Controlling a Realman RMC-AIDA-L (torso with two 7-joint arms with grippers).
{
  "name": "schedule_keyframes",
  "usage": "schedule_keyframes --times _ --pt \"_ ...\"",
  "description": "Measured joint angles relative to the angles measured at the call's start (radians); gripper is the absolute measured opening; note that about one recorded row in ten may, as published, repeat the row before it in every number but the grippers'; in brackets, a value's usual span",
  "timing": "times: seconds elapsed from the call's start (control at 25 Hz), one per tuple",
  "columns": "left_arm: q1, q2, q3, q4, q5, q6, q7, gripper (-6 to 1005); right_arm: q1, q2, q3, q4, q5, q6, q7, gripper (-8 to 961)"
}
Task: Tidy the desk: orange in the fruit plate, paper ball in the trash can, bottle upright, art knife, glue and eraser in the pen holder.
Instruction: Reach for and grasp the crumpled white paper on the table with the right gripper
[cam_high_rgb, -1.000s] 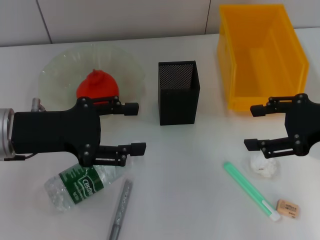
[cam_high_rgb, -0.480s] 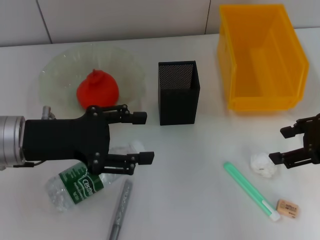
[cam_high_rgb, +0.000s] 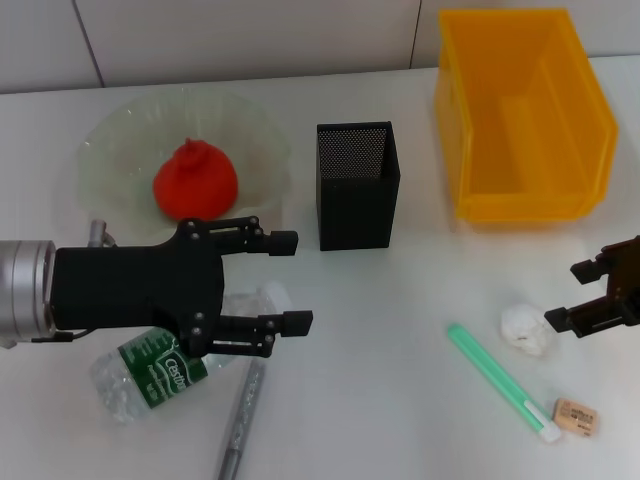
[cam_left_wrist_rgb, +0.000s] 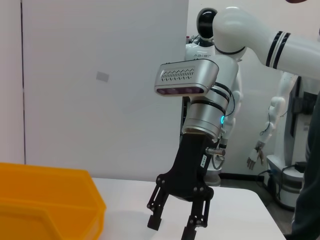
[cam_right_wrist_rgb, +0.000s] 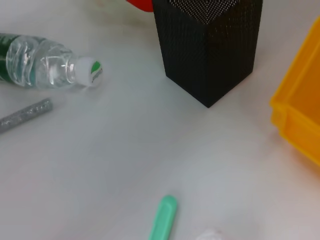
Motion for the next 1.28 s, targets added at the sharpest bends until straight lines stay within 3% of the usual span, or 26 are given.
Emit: schedule_keyframes --times 0.48,1.28 --pt "-0.005 0.002 0.004 -0.001 0.000 0.004 0.002 785 0.083 0.000 -0.029 0.173 -0.026 0.062 -0.007 787" --pt "0.000 -0.001 0.003 -0.001 0.002 -0.017 0.015 785 0.106 -0.001 -0.076 0.245 -0.064 0.116 0.017 777"
